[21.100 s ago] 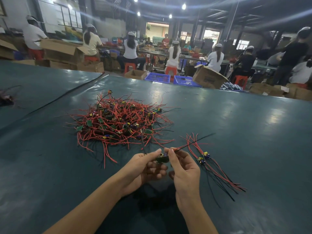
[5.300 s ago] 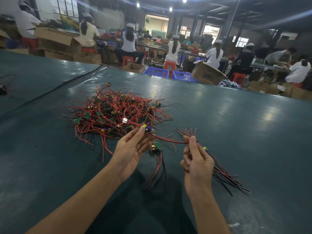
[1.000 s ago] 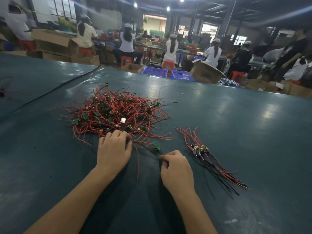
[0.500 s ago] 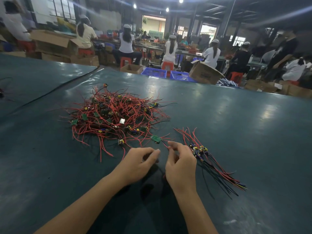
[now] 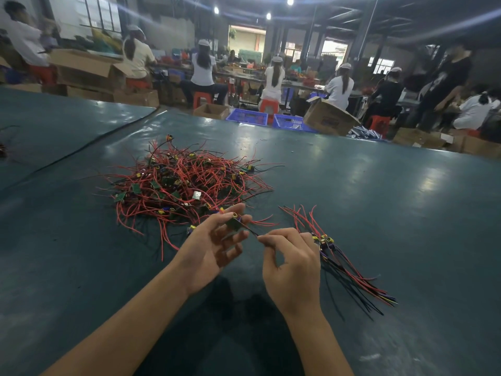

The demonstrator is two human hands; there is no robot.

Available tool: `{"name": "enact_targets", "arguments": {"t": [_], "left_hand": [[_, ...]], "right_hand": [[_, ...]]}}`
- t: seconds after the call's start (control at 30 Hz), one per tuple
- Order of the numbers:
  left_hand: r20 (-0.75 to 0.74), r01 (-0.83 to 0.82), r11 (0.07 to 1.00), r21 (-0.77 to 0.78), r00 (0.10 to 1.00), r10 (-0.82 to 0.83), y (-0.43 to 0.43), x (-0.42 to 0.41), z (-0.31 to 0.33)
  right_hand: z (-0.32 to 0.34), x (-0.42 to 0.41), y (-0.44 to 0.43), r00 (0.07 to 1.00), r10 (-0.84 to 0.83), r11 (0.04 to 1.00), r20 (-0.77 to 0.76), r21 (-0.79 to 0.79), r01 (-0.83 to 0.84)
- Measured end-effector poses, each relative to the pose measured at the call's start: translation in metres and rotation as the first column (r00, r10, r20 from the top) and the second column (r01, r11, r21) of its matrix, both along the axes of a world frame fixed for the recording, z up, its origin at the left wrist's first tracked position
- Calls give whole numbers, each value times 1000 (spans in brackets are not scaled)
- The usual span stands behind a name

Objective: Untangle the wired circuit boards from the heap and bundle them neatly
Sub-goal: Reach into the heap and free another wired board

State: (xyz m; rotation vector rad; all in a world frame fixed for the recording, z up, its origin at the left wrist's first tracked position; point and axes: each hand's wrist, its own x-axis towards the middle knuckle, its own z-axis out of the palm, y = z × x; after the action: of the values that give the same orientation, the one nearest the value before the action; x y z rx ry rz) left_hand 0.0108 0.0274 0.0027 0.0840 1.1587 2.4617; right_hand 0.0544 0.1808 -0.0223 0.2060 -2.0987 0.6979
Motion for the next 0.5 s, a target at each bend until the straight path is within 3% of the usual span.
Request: {"name": "enact_targets", "arguments": {"t": [0.1, 0.23, 0.3, 0.4, 0.5], "left_hand": [[-58, 32, 999, 9, 998, -31, -3, 0, 1], [-114, 20, 998, 52, 993, -14, -3, 1, 1], [-124, -3, 999, 53, 992, 9, -3, 2, 1], [-149, -9, 1000, 21, 989, 12, -2, 1, 1], [-184, 18, 1000, 4, 983, -17, 1, 2, -2]], "right_hand": [[0, 1, -5, 984, 138, 982, 118, -149, -119], [2, 2, -8, 985, 156, 961, 76, -242, -134], [2, 3, -8, 958, 232, 929, 167, -332, -167], [3, 5, -14, 796, 475, 807, 374, -546, -225], [6, 3, -22, 752, 589, 637, 296, -743, -206]]}}
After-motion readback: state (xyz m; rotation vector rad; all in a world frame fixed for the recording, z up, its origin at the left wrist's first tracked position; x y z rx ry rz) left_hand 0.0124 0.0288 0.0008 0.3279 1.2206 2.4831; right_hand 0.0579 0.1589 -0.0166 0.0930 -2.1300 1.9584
